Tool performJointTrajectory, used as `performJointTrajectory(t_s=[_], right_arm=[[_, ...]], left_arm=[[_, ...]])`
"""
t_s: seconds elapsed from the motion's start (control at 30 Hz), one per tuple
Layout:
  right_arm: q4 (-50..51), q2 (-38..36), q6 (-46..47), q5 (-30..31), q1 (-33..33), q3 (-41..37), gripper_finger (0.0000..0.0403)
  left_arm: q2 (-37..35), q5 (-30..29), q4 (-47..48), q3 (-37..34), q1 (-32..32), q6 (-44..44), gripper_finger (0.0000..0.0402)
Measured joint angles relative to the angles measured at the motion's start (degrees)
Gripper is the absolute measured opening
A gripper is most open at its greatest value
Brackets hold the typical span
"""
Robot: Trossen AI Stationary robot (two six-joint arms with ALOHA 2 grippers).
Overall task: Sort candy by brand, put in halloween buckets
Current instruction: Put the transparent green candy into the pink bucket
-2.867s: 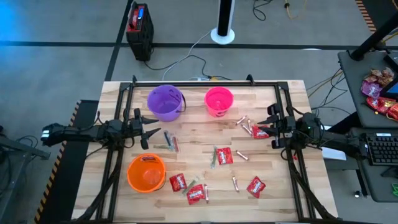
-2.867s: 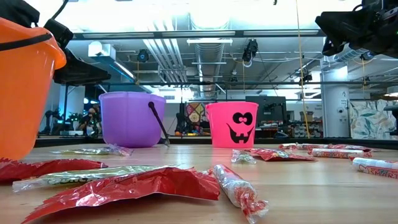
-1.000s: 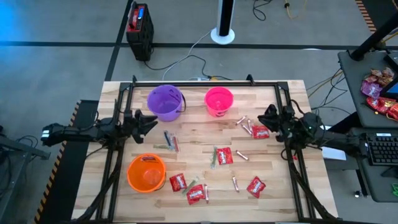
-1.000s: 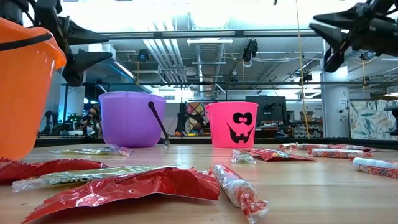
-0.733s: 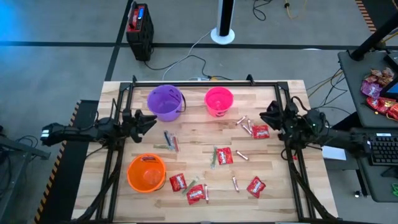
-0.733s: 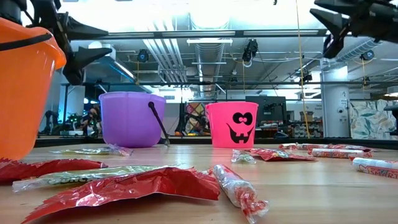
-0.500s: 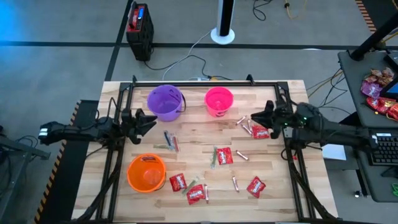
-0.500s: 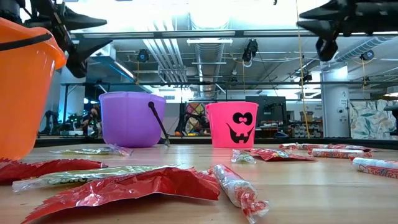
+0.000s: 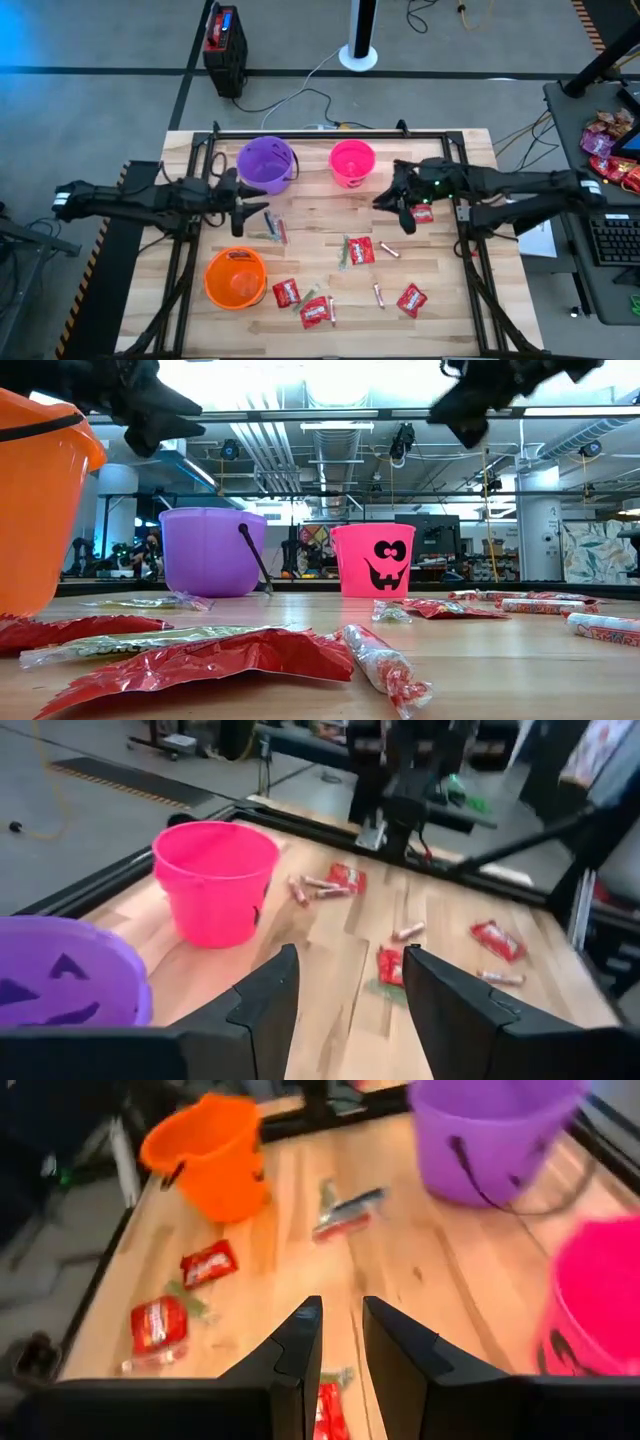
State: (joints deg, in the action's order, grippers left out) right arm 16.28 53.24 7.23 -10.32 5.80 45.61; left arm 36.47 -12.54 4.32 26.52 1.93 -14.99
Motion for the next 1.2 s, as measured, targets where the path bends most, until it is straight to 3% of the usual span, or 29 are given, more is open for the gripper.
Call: performJointTrajectory(t_s=[0.17, 0.4, 0.6, 0.8, 1.03, 1.2], right_arm=[[6.43, 8.04, -15.57, -0.20, -5.30, 3.67, 0.0068], [5.99, 20.31, -11.74, -0.18, -8.06, 9.69, 0.0068], [7.11, 31.35, -18.71, 1.02, -9.02, 16.83, 0.0068], [12.05, 40.52, -22.40, 1.40, -9.93, 23.57, 0.0092], [12.35, 47.89, -29.13, 1.74, -13.15, 24.24, 0.0145], [12.24, 51.00, -32.04, 7.29, -15.20, 24.22, 0.0171]], left_arm=[[3.41, -1.43, 0.06, 1.35, 2.14, 1.54, 0.0140], [6.50, -8.97, 0.19, 3.02, 5.86, 4.98, 0.0084], [7.56, -8.98, 1.52, 5.94, 7.18, 6.93, 0.0050], [7.16, -9.02, 1.99, 6.45, 7.20, 7.03, 0.0056], [7.02, -9.44, 1.37, 6.21, 7.20, 7.04, 0.0084], [7.80, -9.56, -2.41, 6.01, 7.20, 8.95, 0.0109]])
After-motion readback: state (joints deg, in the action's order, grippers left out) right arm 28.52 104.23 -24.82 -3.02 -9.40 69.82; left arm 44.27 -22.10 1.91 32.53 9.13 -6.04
